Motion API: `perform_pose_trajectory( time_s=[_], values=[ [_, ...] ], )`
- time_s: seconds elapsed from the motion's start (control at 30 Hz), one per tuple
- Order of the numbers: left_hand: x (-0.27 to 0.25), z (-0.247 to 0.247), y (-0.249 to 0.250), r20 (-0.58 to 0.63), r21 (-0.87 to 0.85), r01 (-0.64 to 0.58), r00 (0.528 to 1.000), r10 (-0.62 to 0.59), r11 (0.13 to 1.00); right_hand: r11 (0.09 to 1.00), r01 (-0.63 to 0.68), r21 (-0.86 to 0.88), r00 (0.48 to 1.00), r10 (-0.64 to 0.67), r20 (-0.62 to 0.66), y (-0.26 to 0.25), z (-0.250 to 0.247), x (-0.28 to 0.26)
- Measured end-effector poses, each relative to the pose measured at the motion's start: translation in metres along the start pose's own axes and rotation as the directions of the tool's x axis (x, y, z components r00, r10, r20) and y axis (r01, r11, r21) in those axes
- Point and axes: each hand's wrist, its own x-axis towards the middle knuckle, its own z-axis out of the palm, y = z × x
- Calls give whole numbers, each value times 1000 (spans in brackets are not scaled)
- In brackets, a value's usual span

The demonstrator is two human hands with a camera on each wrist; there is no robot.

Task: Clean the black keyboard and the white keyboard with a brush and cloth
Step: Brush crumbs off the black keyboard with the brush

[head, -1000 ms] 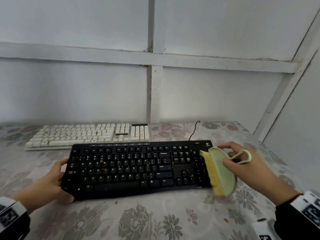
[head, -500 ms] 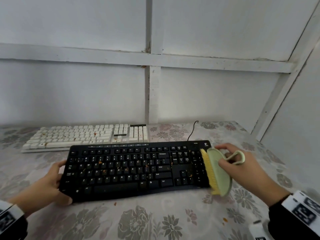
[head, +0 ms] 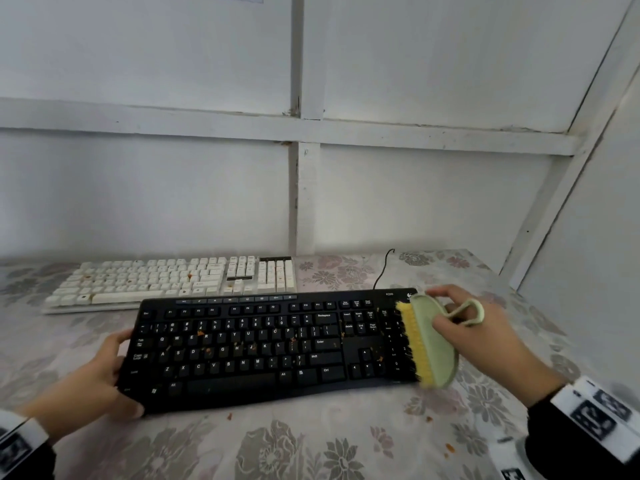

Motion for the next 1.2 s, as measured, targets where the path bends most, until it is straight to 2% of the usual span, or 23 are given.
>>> perform_pose_trajectory(
  time_s=[0.17,0.3,0.4,0.53,0.8,1.0,1.07,1.2],
  values=[
    [1,0,-1,4,14,9,1000,-9,1000,998,-58,-9,992,59,110,-2,-8,-10],
    [-1,2,2,0,-8,6,1000,-6,1000,998,-4,63,997,8,-73,-14,-12,11],
    [-3,1,2,0,0,12,1000,-12,1000,996,13,89,993,-2,-121,-20,-3,25],
    [-3,2,3,2,11,6,1000,-6,1000,999,-15,50,998,18,-57,-15,7,26],
    [-3,1,2,-10,22,4,1000,-4,1000,999,-45,-11,994,46,98,-4,7,-9],
    [-3,1,2,-14,43,-6,1000,7,999,999,-8,36,998,11,-65,-20,0,20],
    [-3,1,3,-10,53,2,1000,-2,999,1000,-10,26,998,11,-64,-19,5,26],
    [-2,-2,0,-17,87,17,1000,-15,996,1000,-4,-28,1000,4,23,-13,13,9]
  ],
)
